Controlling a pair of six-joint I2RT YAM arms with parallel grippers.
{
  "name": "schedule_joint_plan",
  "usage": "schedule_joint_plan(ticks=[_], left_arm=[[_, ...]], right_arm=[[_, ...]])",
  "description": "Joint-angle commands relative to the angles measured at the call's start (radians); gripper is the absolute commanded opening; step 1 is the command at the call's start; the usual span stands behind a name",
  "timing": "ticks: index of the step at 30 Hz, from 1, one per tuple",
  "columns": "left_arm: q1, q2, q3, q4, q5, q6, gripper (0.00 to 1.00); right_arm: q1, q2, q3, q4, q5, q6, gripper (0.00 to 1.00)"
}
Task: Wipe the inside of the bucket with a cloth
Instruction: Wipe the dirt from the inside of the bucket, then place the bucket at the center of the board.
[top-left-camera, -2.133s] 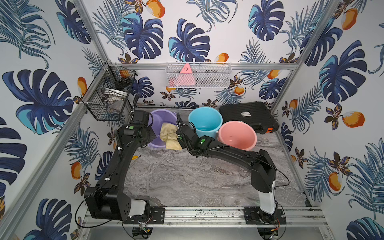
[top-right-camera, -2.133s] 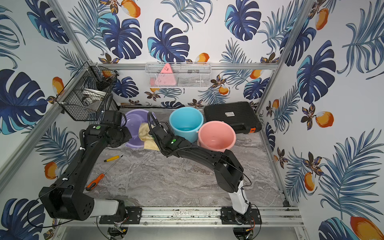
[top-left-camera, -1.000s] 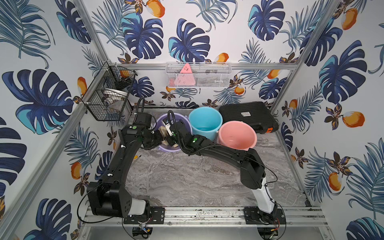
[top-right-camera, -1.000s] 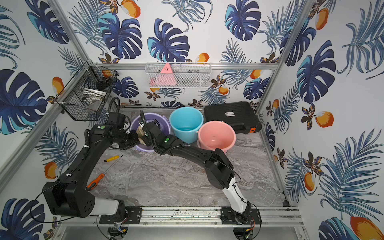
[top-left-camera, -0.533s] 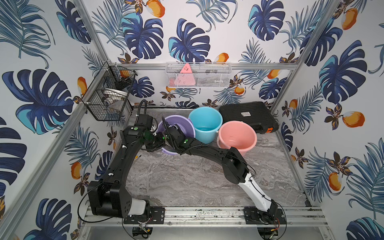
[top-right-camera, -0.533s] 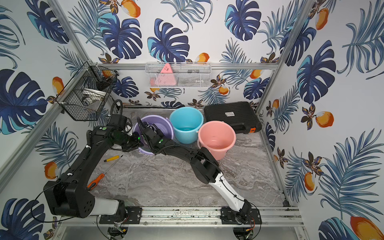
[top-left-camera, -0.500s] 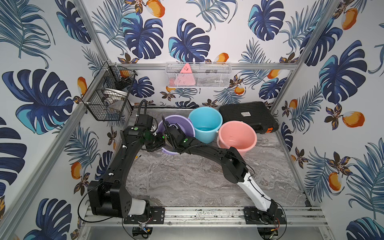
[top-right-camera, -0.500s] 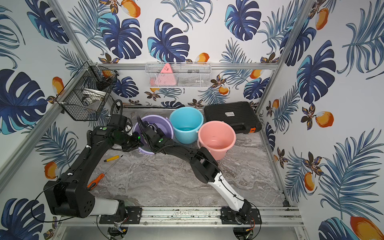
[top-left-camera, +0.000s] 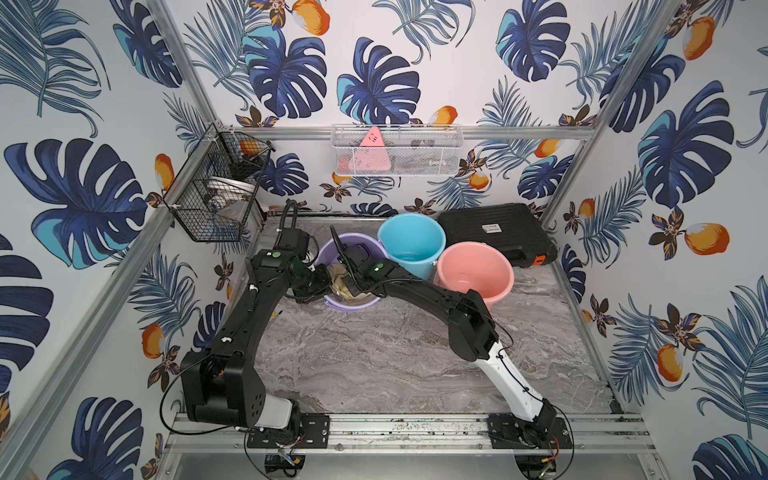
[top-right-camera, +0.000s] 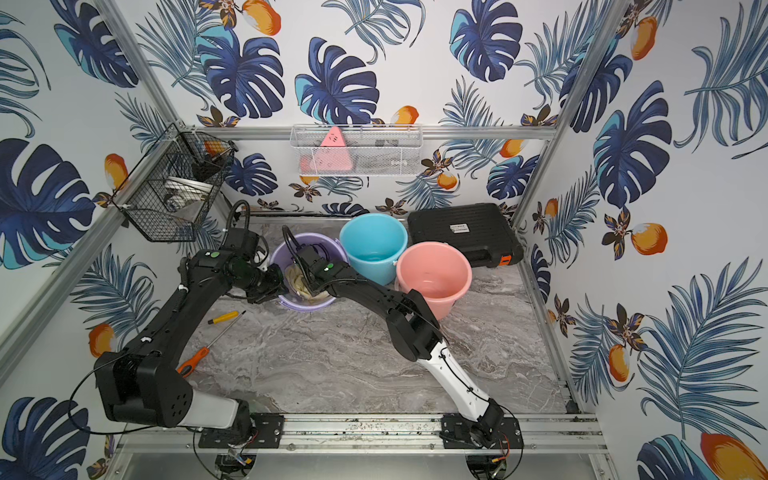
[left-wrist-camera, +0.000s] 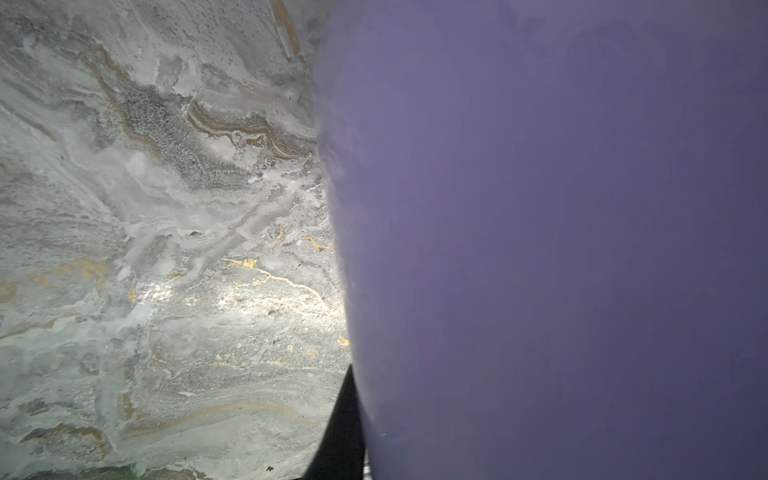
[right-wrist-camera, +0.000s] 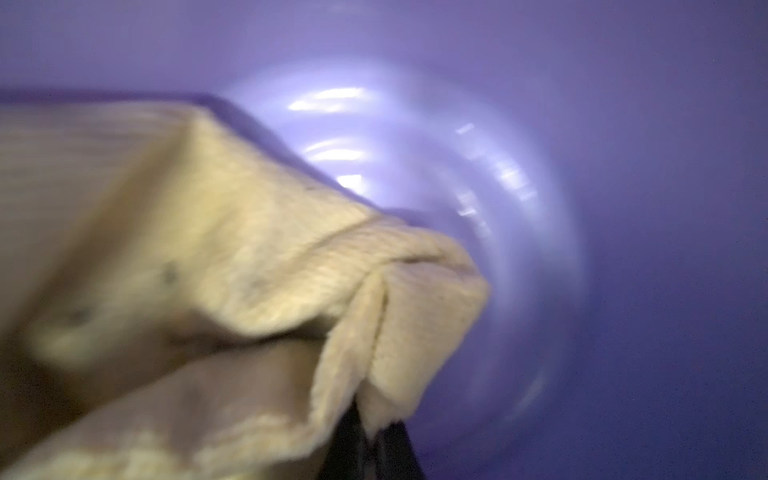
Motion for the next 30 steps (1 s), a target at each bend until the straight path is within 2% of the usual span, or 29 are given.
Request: schedule_joint_plan(ticks=[1,5,10,24,30], left_arm=[[0.000,0.012,0.023,0.064,-0.023,0.004,0.00],[0.000,0.025,0.038,0.065,-0.045,-0.006,0.00],[0.000,0.033,0.046,0.081,-0.078,-0.020,0.00],[0.002,0.083,0.079,0.098,-0.100,-0.038,0.00],[0.011,0.116,0.107,0.091,-0.100,-0.046,0.00]], right_arm=[[0.002,-0.043,-0.011,-0.095,-0.255,0.083,0.00],[0.003,-0.103,-0.060,-0.075,-0.383,0.110,0.00],[0.003,-0.198,-0.176,-0.014,-0.417,0.132,0.00],[0.006,-0.414,-0.451,0.001,-0.249,0.144,0.00],[0.008,-0.594,-0.618,0.047,-0.189,0.172,0.00]])
